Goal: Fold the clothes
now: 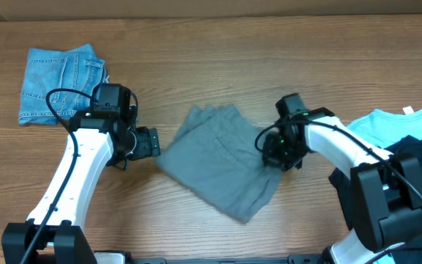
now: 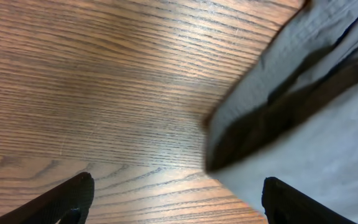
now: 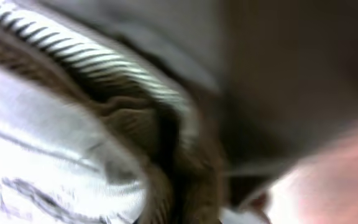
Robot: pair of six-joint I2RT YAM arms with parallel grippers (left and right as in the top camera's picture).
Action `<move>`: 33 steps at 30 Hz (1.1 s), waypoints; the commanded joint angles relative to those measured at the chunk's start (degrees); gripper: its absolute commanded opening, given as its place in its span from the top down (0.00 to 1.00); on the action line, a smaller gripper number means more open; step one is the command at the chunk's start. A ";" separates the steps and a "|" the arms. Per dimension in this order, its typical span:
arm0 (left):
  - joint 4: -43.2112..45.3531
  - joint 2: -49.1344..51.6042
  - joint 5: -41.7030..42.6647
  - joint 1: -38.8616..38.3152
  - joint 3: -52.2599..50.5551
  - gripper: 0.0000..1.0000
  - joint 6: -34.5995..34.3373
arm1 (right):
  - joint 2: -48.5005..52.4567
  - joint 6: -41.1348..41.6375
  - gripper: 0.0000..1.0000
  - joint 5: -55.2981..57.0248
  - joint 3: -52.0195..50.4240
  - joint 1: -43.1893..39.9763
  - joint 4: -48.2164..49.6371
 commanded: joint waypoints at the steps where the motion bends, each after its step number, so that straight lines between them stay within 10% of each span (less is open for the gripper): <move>1: 0.39 0.28 1.16 0.11 -0.35 0.10 1.75 | -0.70 -2.58 0.94 13.18 3.34 -3.37 3.61; 5: 0.85 0.28 3.52 0.11 -0.35 0.08 1.75 | -0.70 -8.20 0.51 13.22 9.46 -5.05 2.14; 14: 5.68 0.31 18.16 -0.04 -0.37 0.07 8.20 | -1.18 -12.83 0.43 -4.63 22.91 -5.03 -16.02; 23: 11.72 5.25 19.58 -2.19 -0.37 0.05 10.78 | -0.31 -8.46 0.73 -9.92 15.34 -1.27 -17.44; 33: 18.84 18.84 29.05 -4.76 -0.28 0.05 10.45 | -0.26 -1.14 0.74 -9.90 1.97 0.94 -3.50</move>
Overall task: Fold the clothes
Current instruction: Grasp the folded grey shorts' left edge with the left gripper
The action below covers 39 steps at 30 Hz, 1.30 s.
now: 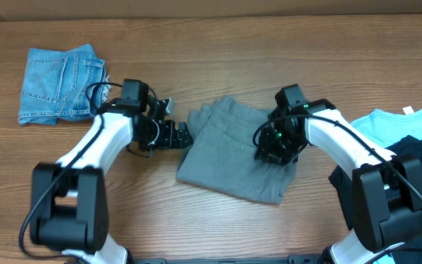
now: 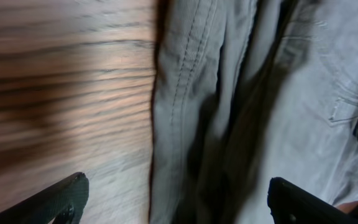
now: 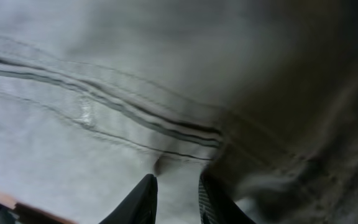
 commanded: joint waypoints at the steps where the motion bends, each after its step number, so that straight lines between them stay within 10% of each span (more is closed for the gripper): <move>1: 1.81 3.82 6.01 -1.53 -0.24 0.05 -0.09 | -0.17 2.95 0.74 -0.48 -2.32 -0.15 1.97; 17: 10.38 17.14 9.62 -9.49 -0.24 0.17 -16.50 | -0.17 2.93 0.74 -0.50 -2.45 -0.15 2.71; 27: 12.15 17.20 10.56 -9.42 -0.22 0.96 -17.62 | -0.22 2.84 0.85 -0.52 -2.21 -0.28 0.96; 39: -5.11 8.28 11.21 -3.13 10.62 0.96 -8.70 | -10.93 -5.55 0.87 -5.66 10.64 -7.08 -12.41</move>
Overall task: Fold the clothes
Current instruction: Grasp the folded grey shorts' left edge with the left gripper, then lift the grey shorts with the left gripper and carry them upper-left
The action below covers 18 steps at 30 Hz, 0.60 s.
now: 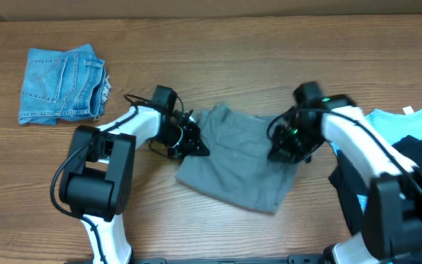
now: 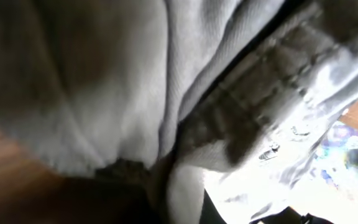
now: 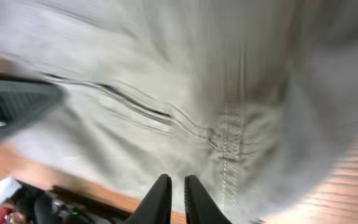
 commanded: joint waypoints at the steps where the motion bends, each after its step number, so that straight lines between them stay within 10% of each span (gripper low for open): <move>1: -4.59 -6.49 -1.84 2.97 7.10 0.96 4.35 | -6.43 -2.64 0.86 -1.99 6.38 -0.94 -1.27; 18: -1.57 -14.51 -5.79 18.62 31.89 0.96 0.07 | -9.77 -1.92 0.82 -2.01 10.34 -0.96 -2.49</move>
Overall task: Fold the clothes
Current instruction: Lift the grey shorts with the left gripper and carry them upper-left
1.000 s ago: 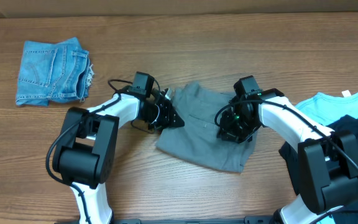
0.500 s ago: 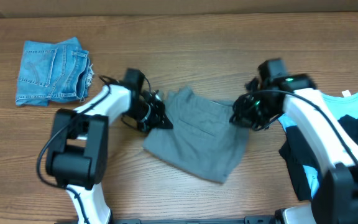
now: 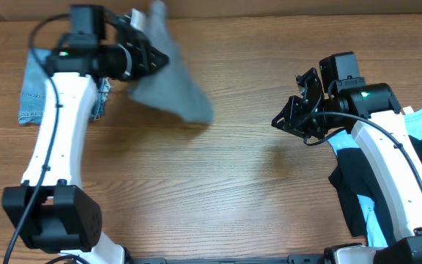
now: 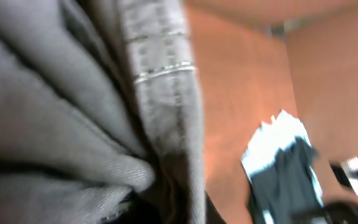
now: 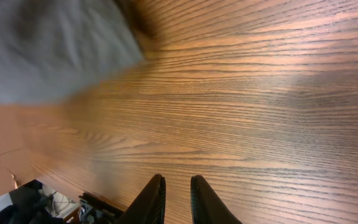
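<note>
The folded grey garment (image 3: 173,94) hangs in the air at the far left, blurred, with my left gripper (image 3: 141,59) shut on its upper part. In the left wrist view its stitched hem (image 4: 160,74) fills the frame and hides the fingertips of the left gripper (image 4: 166,211). My right gripper (image 3: 288,121) hovers over bare wood at the right, apart from the garment. Its fingers (image 5: 156,199) stand almost together with nothing between them. The grey cloth (image 5: 48,50) shows far off in the right wrist view.
Folded blue jeans (image 3: 35,88) lie at the far left, just beside and below the hanging garment. A pile with a teal shirt and a dark garment (image 3: 357,183) lies at the right edge, under my right arm. The wooden table (image 3: 240,191) runs between.
The grey garment lay mid-table with both grippers on it. Now my left gripper holds it up at the far left by the jeans, and my right gripper is off it, over bare wood.
At first the grey garment lay skewed mid-table, my right gripper on its right side and my left open beside its left corner. It then lay squarer, left gripper open at its edge. Then the left was shut on that edge. Now the garment hangs by the jeans.
</note>
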Robot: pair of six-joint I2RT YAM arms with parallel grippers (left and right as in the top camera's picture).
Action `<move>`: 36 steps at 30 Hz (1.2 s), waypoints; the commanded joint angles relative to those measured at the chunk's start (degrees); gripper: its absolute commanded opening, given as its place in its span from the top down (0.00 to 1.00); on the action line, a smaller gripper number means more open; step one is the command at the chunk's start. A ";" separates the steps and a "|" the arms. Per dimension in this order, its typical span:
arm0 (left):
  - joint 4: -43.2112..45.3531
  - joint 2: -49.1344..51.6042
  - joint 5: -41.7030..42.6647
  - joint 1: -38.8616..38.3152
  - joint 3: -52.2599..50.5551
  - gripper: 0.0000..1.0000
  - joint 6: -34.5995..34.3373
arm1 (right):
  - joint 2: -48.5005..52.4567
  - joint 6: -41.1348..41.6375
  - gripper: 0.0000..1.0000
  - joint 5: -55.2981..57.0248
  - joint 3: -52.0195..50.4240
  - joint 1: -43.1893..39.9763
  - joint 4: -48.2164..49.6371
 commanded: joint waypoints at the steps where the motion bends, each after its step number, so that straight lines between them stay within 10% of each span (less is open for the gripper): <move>1: 4.52 -0.96 -2.71 5.73 2.43 0.96 -1.81 | -0.17 -0.37 0.82 -0.55 0.72 -0.07 -0.17; 16: 38.91 6.12 -2.69 19.56 2.43 0.96 -10.62 | -0.17 -0.35 0.83 -0.52 0.72 -0.07 -2.56; 36: 54.93 14.80 -10.45 25.44 2.45 0.96 -15.96 | -0.17 -0.33 0.84 -0.55 0.72 -0.07 -6.91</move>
